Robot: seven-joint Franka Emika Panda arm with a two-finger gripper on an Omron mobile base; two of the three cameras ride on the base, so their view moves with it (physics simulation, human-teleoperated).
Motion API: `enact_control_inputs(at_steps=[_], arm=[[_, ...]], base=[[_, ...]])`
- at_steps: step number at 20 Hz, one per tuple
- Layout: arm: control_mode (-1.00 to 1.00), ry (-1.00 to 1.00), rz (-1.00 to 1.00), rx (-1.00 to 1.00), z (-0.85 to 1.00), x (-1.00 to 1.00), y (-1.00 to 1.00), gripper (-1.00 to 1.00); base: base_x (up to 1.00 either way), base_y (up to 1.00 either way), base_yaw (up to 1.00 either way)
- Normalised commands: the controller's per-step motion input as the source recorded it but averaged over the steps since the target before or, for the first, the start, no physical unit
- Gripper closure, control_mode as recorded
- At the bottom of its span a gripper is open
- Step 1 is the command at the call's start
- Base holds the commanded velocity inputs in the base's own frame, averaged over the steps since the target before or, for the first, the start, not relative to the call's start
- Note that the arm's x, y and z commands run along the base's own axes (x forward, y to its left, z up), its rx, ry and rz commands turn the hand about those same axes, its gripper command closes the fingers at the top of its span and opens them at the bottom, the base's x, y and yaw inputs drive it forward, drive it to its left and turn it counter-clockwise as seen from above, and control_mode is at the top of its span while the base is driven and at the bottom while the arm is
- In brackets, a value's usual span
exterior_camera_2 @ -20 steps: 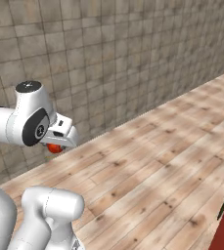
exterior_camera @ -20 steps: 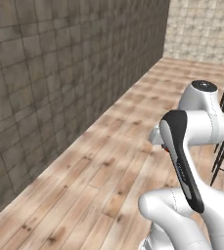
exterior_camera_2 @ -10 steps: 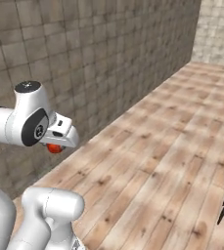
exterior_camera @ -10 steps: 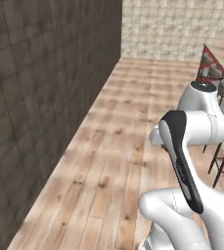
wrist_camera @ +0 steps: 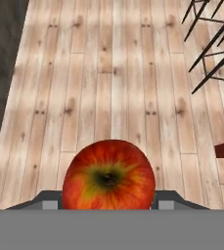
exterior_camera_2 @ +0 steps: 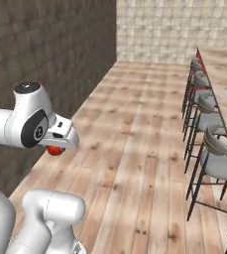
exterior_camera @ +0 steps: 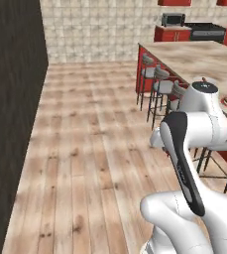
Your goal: Pick up the banana and apple from the fridge and place one fruit on each plate on the dining counter.
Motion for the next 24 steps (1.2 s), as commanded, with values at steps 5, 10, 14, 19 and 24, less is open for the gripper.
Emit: enact_control_inputs(at_steps=[5,10,14,19,24], arm=[[1.0,0.0,0.0,0.0,0.0,0.0,0.0,1.0],[1.0,0.0,0.0,0.0,0.0,0.0,0.0,1.0],[1.0,0.0,0.0,0.0,0.0,0.0,0.0,1.0],[1.0,0.0,0.0,0.0,0.0,0.0,0.0,1.0],[1.0,0.0,0.0,0.0,0.0,0.0,0.0,1.0]], base=[[0.74,0.53,-0.62],[1.0,0.67,-0.58],[1.0,0.87,-0.56],[1.0,0.94,-0.53],[1.0,0.92,-0.53]])
